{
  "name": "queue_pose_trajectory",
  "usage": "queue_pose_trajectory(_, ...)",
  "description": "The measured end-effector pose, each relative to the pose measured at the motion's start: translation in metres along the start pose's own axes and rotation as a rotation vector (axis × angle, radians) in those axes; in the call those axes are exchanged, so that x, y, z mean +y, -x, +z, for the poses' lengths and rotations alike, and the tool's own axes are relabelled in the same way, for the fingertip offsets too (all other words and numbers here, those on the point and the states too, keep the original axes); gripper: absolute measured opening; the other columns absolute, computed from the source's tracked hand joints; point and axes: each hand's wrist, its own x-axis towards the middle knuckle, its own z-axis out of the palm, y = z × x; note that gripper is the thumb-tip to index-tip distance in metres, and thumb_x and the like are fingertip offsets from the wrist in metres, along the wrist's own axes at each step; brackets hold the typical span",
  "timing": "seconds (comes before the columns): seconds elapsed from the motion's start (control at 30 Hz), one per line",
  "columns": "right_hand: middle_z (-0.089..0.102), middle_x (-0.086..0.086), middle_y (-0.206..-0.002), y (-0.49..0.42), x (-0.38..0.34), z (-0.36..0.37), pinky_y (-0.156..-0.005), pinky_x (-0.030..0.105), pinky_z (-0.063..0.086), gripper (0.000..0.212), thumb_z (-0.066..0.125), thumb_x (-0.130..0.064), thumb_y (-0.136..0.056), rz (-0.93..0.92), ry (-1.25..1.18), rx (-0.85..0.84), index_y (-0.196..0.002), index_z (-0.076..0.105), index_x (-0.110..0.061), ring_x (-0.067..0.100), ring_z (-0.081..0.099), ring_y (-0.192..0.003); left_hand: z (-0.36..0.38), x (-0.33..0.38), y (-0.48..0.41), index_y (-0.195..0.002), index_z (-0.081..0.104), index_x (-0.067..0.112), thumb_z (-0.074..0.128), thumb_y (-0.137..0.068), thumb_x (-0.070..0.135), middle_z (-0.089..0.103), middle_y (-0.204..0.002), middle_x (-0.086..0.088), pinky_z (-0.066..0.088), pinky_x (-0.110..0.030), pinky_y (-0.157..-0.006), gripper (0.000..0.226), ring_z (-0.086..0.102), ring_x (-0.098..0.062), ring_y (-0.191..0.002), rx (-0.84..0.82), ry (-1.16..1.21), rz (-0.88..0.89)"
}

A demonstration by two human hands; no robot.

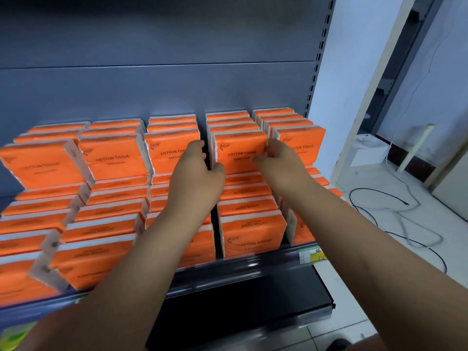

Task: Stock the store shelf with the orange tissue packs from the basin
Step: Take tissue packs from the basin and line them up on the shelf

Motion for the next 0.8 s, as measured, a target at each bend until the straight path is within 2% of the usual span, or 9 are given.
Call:
queue_pose_trajectory(0.1, 0.067, -0.002, -0.086, 0.009, -0.006, -0.002, -0.057, 0.027, 0.04, 0.014, 0.054, -0.019, -0.093, -0.026, 0.091, 0.032, -0.103, 0.063, -0.018, 0.012, 0.061, -0.075, -0.007, 0.002, 0.01, -0.134, 0.053, 0.018, 0.058, -0.097, 0.025, 0.055, -0.112, 0.005, 0.035, -0.029, -0.076, 0.038, 0.053, -0.015, -0.097, 0.052, -0.244, 0.152)
queue_pose_trajectory(0.17, 0.068, -0.002, -0.089, 0.015, -0.009, 0.001, -0.06, 0.028, 0.041, 0.016, 0.054, -0.024, -0.094, -0.076, 0.172, 0.063, -0.106, 0.063, -0.02, 0.014, 0.062, -0.08, -0.013, 0.003, 0.014, -0.127, 0.056, 0.015, 0.056, -0.098, 0.031, 0.06, -0.113, -0.003, 0.035, -0.032, -0.076, 0.033, 0.056, -0.025, -0.102, 0.076, -0.387, 0.245)
queue_pose_trajectory(0.23, 0.068, 0.002, -0.095, 0.021, -0.011, 0.008, -0.062, 0.032, 0.038, 0.022, 0.053, -0.034, -0.096, -0.164, 0.281, 0.105, -0.109, 0.061, -0.018, 0.022, 0.062, -0.083, -0.019, 0.001, 0.016, -0.127, 0.059, 0.012, 0.05, -0.098, 0.039, 0.063, -0.118, -0.008, 0.045, -0.039, -0.087, 0.041, 0.056, -0.034, -0.111, 0.097, -0.506, 0.309)
queue_pose_trajectory(0.3, 0.067, 0.009, -0.115, 0.025, -0.011, 0.018, -0.072, 0.034, 0.04, 0.039, 0.047, -0.042, -0.099, -0.249, 0.366, 0.109, -0.121, 0.058, -0.011, 0.03, 0.062, -0.101, -0.026, -0.005, 0.018, -0.135, 0.059, 0.01, 0.043, -0.097, 0.048, 0.064, -0.13, -0.012, 0.045, -0.048, -0.105, 0.055, 0.054, -0.039, -0.124, 0.124, -0.571, 0.336)
queue_pose_trajectory(0.37, 0.054, 0.013, -0.145, 0.032, -0.015, 0.032, -0.097, 0.035, 0.043, 0.056, 0.043, -0.044, -0.103, -0.315, 0.406, 0.077, -0.144, 0.048, -0.006, 0.031, 0.05, -0.132, -0.036, -0.014, 0.02, -0.146, 0.052, 0.014, 0.038, -0.096, 0.054, 0.057, -0.145, -0.011, 0.038, -0.052, -0.115, 0.065, 0.047, -0.042, -0.138, 0.125, -0.601, 0.301)
queue_pose_trajectory(0.43, 0.042, 0.014, -0.158, 0.042, -0.025, 0.047, -0.117, 0.031, 0.027, 0.064, 0.041, -0.045, -0.105, -0.389, 0.428, 0.033, -0.154, 0.039, -0.004, 0.028, 0.035, -0.148, -0.052, -0.025, 0.026, -0.154, 0.043, 0.019, 0.035, -0.097, 0.056, 0.05, -0.155, -0.008, 0.034, -0.052, -0.119, 0.068, 0.04, -0.041, -0.145, 0.118, -0.612, 0.26)
queue_pose_trajectory(0.5, 0.04, 0.016, -0.159, 0.051, -0.035, 0.066, -0.122, 0.03, 0.02, 0.07, 0.036, -0.05, -0.103, -0.463, 0.433, -0.011, -0.154, 0.039, -0.003, 0.028, 0.032, -0.15, -0.075, -0.041, 0.039, -0.156, 0.041, 0.02, 0.036, -0.098, 0.056, 0.047, -0.158, -0.009, 0.033, -0.053, -0.119, 0.069, 0.038, -0.042, -0.146, 0.149, -0.648, 0.24)
queue_pose_trajectory(0.6, 0.034, 0.015, -0.163, 0.073, -0.056, 0.102, -0.126, 0.037, 0.019, 0.069, 0.038, -0.048, -0.105, -0.514, 0.414, -0.098, -0.157, 0.034, -0.003, 0.028, 0.027, -0.153, -0.119, -0.066, 0.072, -0.157, 0.041, 0.02, 0.033, -0.099, 0.058, 0.043, -0.161, -0.009, 0.031, -0.055, -0.12, 0.07, 0.035, -0.041, -0.149, 0.182, -0.755, 0.165)
queue_pose_trajectory(0.8, 0.023, 0.007, -0.169, 0.155, -0.111, 0.193, -0.128, 0.034, 0.01, 0.068, 0.039, -0.047, -0.107, -0.674, 0.322, -0.327, -0.162, 0.025, -0.01, 0.023, 0.017, -0.157, -0.218, -0.104, 0.162, -0.156, 0.043, 0.021, 0.034, -0.097, 0.059, 0.042, -0.162, -0.008, 0.03, -0.057, -0.119, 0.07, 0.032, -0.04, -0.151, 0.335, -0.931, -0.123)
